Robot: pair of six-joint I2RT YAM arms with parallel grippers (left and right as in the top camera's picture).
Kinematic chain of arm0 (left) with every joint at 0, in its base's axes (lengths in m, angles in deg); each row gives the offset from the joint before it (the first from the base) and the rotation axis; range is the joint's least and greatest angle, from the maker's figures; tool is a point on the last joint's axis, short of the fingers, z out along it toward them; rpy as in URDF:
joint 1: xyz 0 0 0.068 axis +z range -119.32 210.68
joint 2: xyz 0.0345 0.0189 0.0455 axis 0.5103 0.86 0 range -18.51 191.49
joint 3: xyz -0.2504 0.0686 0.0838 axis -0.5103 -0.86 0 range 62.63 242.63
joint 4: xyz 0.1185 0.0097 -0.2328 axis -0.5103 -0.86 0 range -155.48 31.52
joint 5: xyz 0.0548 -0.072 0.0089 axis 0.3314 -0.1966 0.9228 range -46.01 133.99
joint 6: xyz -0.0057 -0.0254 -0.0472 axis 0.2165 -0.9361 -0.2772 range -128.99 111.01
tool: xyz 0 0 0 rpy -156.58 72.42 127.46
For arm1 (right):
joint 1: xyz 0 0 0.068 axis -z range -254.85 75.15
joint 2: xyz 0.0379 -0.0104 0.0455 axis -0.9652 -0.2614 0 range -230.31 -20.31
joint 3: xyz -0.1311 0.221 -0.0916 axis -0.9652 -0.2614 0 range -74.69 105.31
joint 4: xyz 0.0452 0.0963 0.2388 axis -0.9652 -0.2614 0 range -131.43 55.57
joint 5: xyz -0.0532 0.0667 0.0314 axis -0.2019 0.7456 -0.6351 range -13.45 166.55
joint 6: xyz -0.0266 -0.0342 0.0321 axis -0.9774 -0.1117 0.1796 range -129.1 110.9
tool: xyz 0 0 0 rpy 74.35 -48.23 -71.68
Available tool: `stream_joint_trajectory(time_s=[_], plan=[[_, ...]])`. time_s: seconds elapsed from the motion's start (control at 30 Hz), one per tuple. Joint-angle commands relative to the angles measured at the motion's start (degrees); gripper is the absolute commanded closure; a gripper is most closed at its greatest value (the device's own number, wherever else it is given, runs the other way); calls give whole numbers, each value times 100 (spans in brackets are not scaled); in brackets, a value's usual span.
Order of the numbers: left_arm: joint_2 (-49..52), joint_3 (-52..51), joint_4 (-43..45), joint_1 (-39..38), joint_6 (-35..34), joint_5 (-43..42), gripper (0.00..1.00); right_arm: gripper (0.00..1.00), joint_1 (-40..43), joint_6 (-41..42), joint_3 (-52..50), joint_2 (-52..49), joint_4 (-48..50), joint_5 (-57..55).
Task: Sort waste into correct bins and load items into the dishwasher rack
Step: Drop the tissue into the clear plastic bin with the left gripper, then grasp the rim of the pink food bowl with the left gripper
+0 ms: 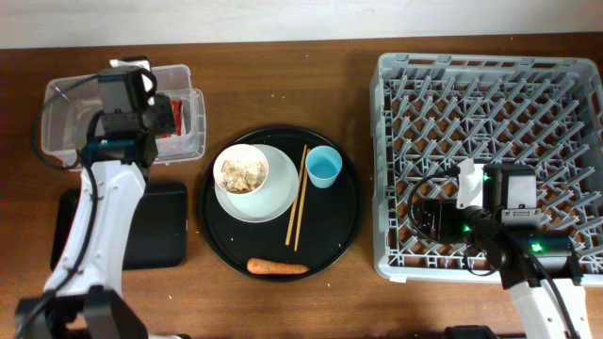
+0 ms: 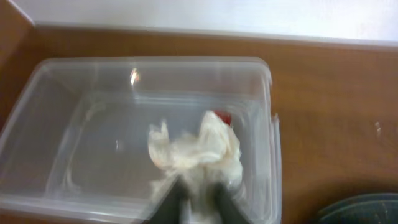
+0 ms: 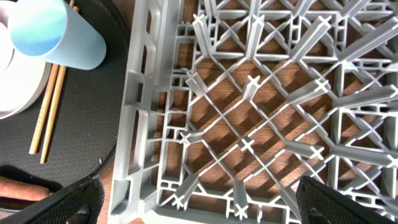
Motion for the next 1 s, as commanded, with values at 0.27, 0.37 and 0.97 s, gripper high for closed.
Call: stream_joint_trajectory(time_s=[0.27,0.37,0.97], plan=[[525,94,31,221,7,-428,14,2,33,24,79,17,17,52],[527,94,-407,221,839,-2516,43,2,33,24,79,17,17,52],[538,94,-1606,-1462,-42,-2319,30,2,33,24,79,17,17,52]])
